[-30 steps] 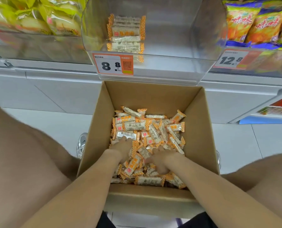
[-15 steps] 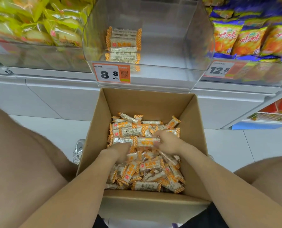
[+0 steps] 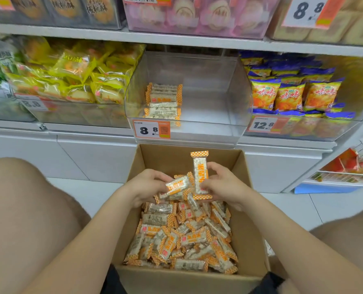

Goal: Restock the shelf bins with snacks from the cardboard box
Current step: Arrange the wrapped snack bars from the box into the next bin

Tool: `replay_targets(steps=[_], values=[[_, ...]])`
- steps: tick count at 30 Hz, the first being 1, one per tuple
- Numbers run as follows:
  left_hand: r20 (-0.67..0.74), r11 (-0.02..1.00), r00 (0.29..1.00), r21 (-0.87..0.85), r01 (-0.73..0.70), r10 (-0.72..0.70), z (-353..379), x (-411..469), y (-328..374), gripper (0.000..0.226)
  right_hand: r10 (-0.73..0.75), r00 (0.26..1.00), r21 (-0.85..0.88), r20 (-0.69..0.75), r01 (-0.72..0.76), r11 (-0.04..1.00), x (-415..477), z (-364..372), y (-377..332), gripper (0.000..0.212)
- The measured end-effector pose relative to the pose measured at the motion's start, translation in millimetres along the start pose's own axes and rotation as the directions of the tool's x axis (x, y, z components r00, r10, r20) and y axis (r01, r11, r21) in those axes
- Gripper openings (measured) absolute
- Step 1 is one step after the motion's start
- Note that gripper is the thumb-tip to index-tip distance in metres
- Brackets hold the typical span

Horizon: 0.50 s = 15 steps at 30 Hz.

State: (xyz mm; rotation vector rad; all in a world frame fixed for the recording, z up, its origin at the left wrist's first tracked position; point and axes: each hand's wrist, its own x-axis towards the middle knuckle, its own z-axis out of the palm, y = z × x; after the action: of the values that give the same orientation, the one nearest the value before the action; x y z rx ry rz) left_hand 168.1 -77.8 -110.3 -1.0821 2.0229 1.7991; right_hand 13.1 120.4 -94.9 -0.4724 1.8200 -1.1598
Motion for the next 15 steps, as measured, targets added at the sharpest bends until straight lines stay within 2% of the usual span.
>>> replay_targets(steps=[3,5,7,8,10,12,13,15], values=[[-0.006,0.991,0.999,-0.123,-0.051,0.05,-0.4,-12.6,10.8,0.032,0.044,0.99,0.03,-0.131,-0.04,0.999,-6.2,12.8,-4.6,0.014],[0.026,0.985,0.996,-0.157,-0.079,0.084,0.3,-21.4,17.7,0.034,0.011,0.972,0.055,-0.235,0.002,0.999,-7.8,19.0,-7.3,0.009],[0.044,0.984,0.992,-0.142,-0.11,0.117,1.5,-30.8,23.8,0.036,0.016,0.962,0.187,-0.274,0.037,0.982,-7.8,23.5,-10.0,0.007],[0.035,0.981,0.991,-0.148,-0.124,0.13,1.9,-34.7,26.3,0.039,0.015,0.966,0.258,-0.259,0.054,0.965,-8.0,25.3,-11.3,0.01],[-0.004,0.971,0.986,-0.175,-0.164,0.165,4.0,-41.9,32.4,0.041,-0.017,0.97,0.362,-0.242,0.106,0.926,-13.2,29.2,-16.1,0.039],[-0.048,0.953,0.976,-0.211,-0.217,0.212,5.9,-49.8,38.2,0.033,-0.063,0.962,0.386,-0.267,0.167,0.907,-19.8,33.7,-19.9,0.06],[-0.072,0.947,0.967,-0.194,-0.256,0.246,5.7,-52.6,39.6,0.028,-0.083,0.959,0.391,-0.271,0.188,0.901,-23.7,35.9,-23.2,0.062],[-0.116,0.933,0.929,-0.037,-0.357,0.351,2.1,-60.2,42.1,0.017,-0.118,0.955,0.355,-0.273,0.214,0.91,-28.4,40.5,-27.7,0.058]])
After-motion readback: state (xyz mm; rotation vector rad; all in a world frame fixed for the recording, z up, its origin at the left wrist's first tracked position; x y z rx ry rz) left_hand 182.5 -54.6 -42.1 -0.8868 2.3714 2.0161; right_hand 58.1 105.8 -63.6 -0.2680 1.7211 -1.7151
